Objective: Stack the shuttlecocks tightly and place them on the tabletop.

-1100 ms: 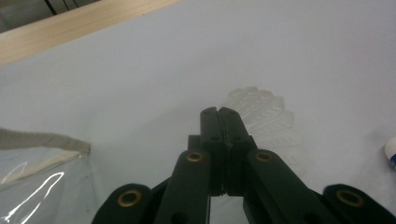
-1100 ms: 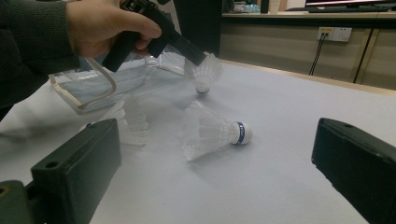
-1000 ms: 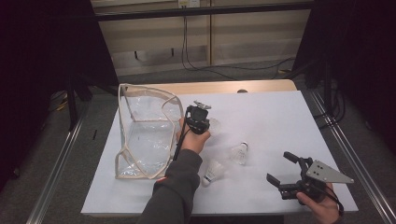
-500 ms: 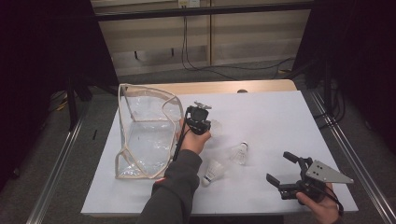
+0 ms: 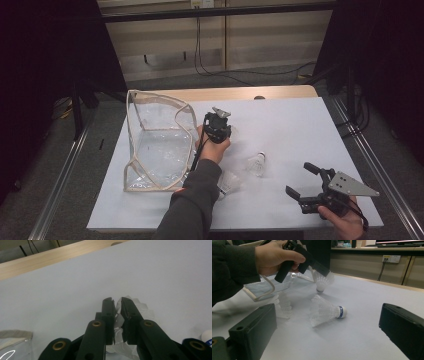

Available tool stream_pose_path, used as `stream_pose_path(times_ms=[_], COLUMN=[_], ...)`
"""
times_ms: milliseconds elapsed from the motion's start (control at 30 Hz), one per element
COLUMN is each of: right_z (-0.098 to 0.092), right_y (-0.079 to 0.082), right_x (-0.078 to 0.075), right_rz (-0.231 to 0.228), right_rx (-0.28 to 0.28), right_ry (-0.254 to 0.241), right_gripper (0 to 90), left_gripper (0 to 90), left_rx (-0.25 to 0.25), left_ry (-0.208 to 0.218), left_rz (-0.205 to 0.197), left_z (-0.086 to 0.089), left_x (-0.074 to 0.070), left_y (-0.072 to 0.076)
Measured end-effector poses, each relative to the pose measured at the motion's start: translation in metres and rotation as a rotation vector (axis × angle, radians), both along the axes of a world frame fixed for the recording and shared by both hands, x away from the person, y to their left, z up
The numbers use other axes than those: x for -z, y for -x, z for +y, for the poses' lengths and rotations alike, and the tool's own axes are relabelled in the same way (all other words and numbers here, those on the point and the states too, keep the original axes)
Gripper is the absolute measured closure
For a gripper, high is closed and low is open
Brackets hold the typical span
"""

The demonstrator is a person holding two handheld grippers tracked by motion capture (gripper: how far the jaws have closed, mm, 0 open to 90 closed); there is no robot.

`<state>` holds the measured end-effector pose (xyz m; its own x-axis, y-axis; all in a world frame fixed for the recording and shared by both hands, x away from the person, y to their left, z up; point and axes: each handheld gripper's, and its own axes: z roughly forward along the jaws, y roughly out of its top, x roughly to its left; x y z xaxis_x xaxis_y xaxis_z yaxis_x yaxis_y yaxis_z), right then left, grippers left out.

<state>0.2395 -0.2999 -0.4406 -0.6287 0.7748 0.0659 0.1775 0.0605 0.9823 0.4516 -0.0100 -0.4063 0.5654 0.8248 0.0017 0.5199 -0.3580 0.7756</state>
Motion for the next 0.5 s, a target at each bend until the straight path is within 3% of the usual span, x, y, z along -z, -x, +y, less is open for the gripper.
stream_pose_path(times_ms=[233, 500], right_z=[0.0002, -0.0002], right_y=[0.0, -0.0002], right_x=[0.0001, 0.0002], right_rz=[0.0, 0.0], right_rx=[-0.001, -0.001], right_ry=[0.0, 0.001], right_gripper=[0.7, 0.7], left_gripper=[79.9, 87.5], left_rx=[0.0, -0.017], left_ry=[0.008, -0.015], left_rz=[-0.01, 0.014], left_z=[-0.0024, 0.0015], left_x=[0.0031, 0.0004], left_y=[-0.0012, -0.0014])
